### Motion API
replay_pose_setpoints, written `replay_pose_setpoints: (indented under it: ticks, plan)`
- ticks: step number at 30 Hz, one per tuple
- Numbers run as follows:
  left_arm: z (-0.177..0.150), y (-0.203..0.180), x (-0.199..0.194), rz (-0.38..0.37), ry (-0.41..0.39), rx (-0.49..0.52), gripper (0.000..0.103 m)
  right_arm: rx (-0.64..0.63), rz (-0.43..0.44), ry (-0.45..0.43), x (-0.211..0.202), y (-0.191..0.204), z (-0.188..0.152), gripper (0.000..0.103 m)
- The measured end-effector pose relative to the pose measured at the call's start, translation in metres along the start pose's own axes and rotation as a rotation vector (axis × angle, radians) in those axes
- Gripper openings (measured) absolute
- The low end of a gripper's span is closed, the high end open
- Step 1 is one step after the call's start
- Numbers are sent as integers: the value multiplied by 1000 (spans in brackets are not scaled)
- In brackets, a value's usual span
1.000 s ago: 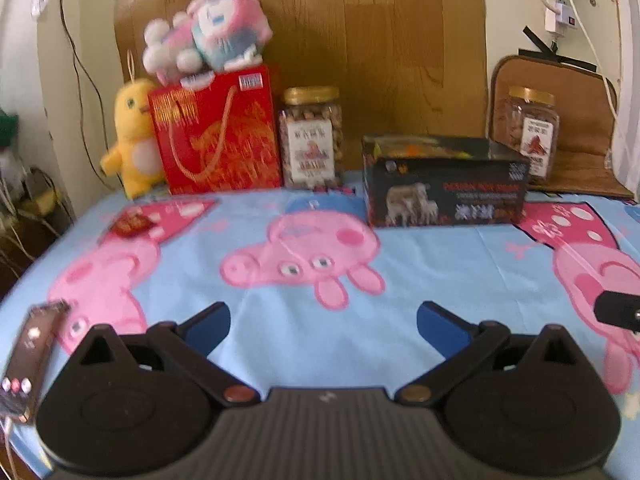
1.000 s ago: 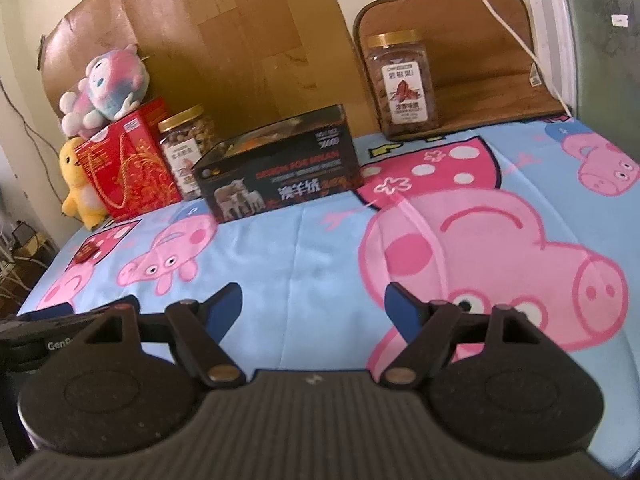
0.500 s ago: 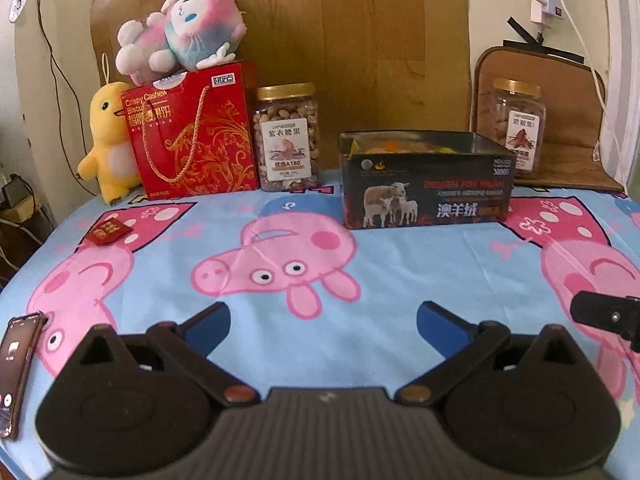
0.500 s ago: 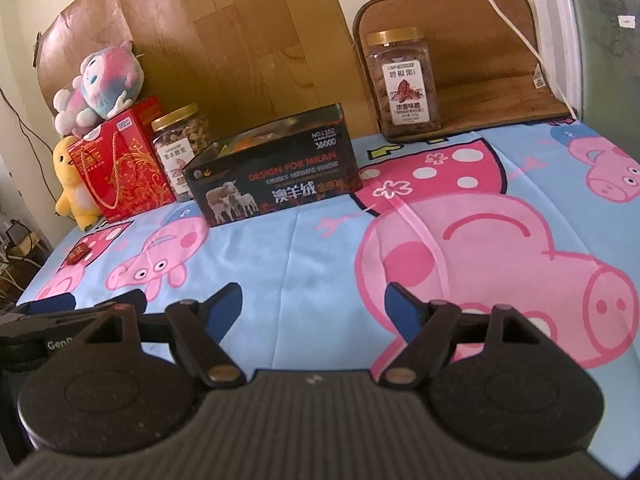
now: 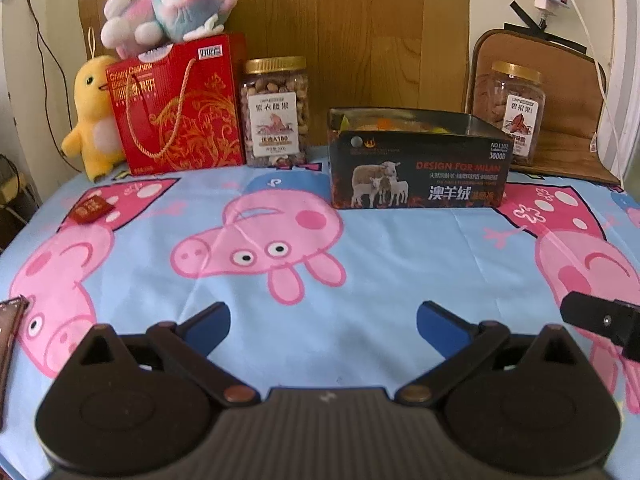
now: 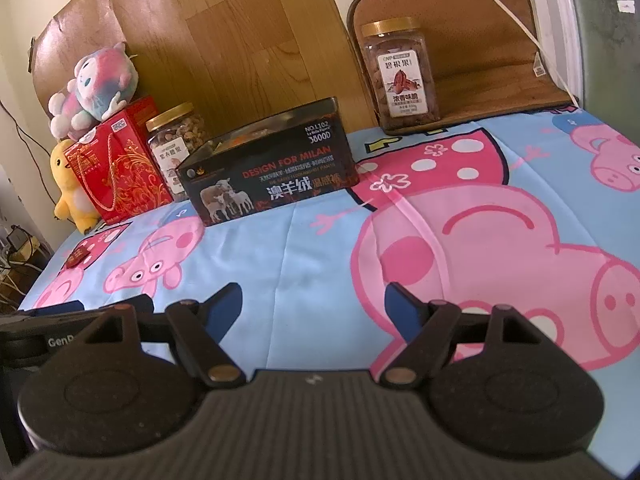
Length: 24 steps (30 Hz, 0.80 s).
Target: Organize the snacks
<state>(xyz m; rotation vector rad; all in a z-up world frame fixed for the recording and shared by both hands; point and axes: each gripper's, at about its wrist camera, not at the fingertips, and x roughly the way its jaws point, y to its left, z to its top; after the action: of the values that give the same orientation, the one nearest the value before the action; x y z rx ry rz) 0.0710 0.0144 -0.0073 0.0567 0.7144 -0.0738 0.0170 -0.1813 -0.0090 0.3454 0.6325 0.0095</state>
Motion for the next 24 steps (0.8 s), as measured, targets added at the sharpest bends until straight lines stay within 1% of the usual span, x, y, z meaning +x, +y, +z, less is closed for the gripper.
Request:
replay_pose_setpoints:
  ticks: [7, 14, 20, 24]
  plan:
    - [0, -1, 3, -7, 25, -9, 103, 4, 3, 0, 0, -2, 0, 80]
    - [1, -2, 3, -7, 29, -2, 103, 6, 7, -1, -1, -3, 0, 80]
    - [3, -5, 4, -15, 46, 8, 103, -16, 30, 6, -1, 1, 1, 80]
    - [11, -3, 0, 2, 27, 6, 103, -19, 52, 10, 0, 2, 4, 80]
